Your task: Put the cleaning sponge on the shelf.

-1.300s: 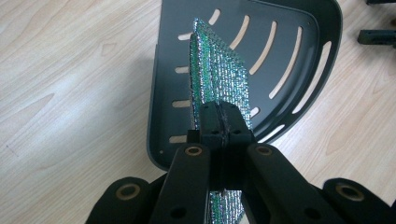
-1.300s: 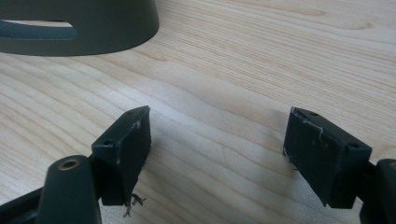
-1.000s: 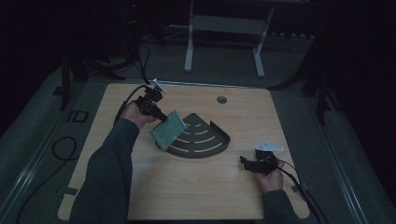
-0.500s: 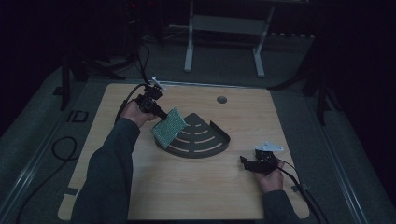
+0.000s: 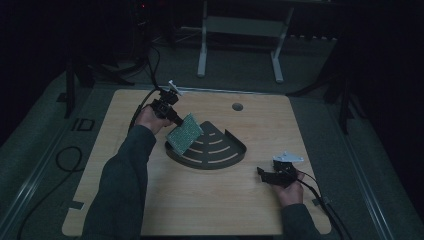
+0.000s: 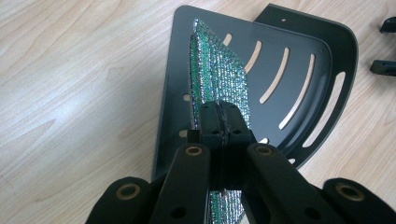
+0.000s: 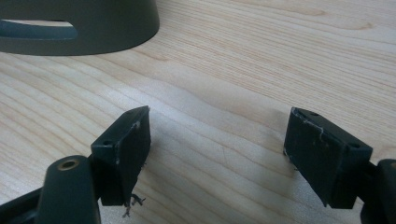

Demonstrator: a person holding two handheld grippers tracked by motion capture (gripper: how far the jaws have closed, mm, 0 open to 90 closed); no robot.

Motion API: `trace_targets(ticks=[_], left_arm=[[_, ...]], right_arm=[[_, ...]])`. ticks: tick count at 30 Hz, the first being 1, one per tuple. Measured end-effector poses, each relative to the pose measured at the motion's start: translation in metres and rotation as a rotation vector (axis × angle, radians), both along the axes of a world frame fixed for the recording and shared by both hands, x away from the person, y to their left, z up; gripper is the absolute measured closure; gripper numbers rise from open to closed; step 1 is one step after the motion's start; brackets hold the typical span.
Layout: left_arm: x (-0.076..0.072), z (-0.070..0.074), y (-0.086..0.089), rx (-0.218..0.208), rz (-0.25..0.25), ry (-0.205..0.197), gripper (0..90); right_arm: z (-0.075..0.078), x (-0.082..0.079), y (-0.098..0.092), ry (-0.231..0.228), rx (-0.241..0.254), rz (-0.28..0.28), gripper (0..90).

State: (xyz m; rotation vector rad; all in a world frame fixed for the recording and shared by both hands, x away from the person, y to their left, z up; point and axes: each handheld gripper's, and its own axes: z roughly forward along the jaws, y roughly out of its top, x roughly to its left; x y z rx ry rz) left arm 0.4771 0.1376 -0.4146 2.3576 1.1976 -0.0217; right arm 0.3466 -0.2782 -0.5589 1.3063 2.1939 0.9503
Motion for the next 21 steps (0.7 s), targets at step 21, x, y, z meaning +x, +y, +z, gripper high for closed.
trace_targets(ticks=[21], left_arm=[[0.012,-0.026,-0.008,0.087,-0.013,-0.011,90.0]], right_arm=[[0.0,0.0,0.0,0.0,0.0,0.001,22.2]])
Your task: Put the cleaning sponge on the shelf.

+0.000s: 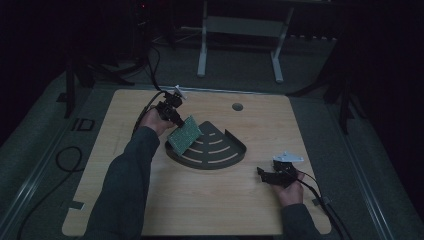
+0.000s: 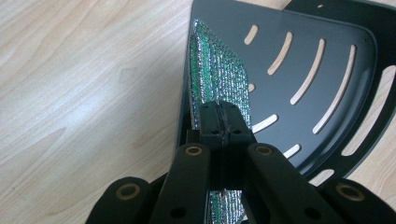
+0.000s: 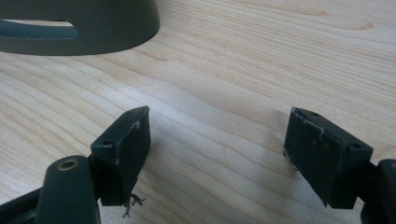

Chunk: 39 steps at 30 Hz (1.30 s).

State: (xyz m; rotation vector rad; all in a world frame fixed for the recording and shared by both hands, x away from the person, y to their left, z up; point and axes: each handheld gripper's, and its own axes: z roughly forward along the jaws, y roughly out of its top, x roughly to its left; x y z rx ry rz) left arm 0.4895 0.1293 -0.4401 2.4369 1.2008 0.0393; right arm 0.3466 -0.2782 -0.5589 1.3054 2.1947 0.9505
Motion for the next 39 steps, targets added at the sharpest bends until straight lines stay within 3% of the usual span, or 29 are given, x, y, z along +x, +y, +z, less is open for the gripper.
trace_targets(ticks=[10,28,39], left_arm=[[0.001,-0.008,-0.003,0.026,-0.012,0.008,90.0],[0.003,-0.025,-0.007,0.141,-0.036,0.003,89.6],[0.002,-0.031,-0.013,0.164,-0.049,0.006,89.3]], right_arm=[[0.0,0.0,0.0,0.001,0.0,0.0,22.1],[0.0,0.0,0.0,0.001,0.001,0.0,22.0],[0.0,0.0,0.0,0.0,0.0,0.001,22.0]])
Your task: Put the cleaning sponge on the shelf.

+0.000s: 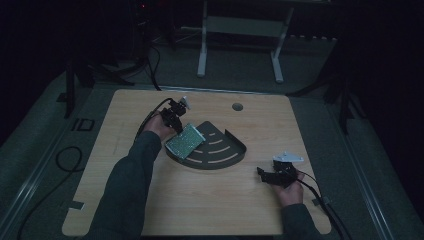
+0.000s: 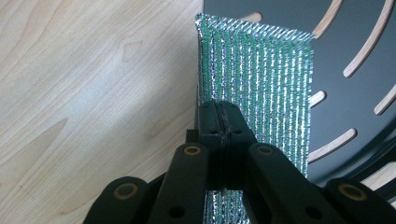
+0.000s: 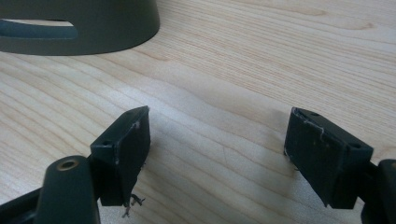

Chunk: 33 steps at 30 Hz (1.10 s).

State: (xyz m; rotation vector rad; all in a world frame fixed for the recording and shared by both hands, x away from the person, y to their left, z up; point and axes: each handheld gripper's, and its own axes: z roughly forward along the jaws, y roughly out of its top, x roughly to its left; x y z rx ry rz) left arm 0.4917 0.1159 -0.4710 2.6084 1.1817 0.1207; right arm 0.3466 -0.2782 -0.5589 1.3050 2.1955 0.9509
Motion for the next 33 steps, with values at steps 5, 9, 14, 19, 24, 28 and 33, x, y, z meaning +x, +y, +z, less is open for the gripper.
trace_targets(ticks=[5,9,14,19,24,28,33], left_arm=[[-0.001,-0.002,-0.003,0.008,-0.009,0.005,89.4],[0.0,-0.002,-0.002,0.015,-0.004,0.001,89.8],[0.0,-0.002,-0.001,0.016,0.003,-0.002,89.9],[-0.001,0.002,0.002,-0.01,0.009,-0.013,87.2],[-0.002,0.008,0.007,-0.049,0.033,-0.03,74.1],[-0.005,0.013,0.013,-0.082,0.057,-0.049,65.5],[-0.009,0.02,0.02,-0.103,0.078,-0.075,60.3]], right_arm=[[0.0,0.0,0.0,0.0,0.0,0.0,22.0],[0.0,0.0,0.0,0.001,0.0,0.0,22.0],[0.0,0.0,0.0,0.0,0.0,0.001,22.0],[0.0,0.0,0.0,0.0,0.0,0.001,21.9],[0.0,0.0,0.0,0.0,0.0,0.001,22.0],[0.0,0.0,0.0,0.0,0.0,0.001,21.9],[0.0,0.0,0.0,0.0,0.0,0.001,22.0]])
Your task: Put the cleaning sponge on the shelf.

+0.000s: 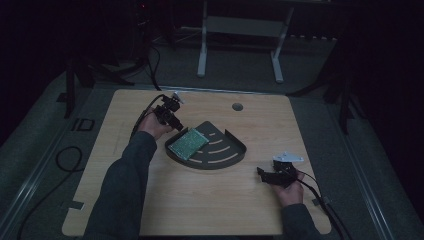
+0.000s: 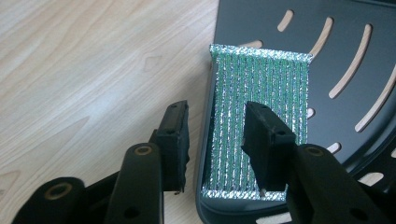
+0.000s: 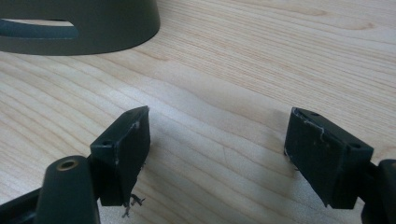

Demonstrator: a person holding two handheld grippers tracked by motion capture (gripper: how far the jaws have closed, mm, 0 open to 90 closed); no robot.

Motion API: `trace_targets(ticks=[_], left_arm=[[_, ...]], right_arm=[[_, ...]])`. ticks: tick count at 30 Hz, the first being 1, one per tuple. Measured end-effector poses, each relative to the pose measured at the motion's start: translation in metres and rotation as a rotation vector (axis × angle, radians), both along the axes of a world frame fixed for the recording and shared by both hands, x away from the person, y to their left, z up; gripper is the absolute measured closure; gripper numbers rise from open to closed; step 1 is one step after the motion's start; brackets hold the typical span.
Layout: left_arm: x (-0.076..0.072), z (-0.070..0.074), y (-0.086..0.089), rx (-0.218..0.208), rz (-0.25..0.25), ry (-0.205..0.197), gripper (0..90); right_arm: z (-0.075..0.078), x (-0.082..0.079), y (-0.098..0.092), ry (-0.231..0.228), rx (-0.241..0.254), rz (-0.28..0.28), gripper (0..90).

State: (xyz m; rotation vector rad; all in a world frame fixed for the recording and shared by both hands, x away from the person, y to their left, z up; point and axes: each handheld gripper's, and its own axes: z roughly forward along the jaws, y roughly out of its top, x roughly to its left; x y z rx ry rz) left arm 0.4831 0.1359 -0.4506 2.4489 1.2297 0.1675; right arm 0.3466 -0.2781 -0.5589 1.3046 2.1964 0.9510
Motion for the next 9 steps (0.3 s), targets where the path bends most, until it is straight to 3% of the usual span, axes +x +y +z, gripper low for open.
trace_targets(ticks=[9], left_arm=[[-0.012,0.014,0.011,0.005,0.031,-0.049,56.3]], right_arm=[[0.0,0.0,0.0,0.0,0.0,0.0,21.9]])
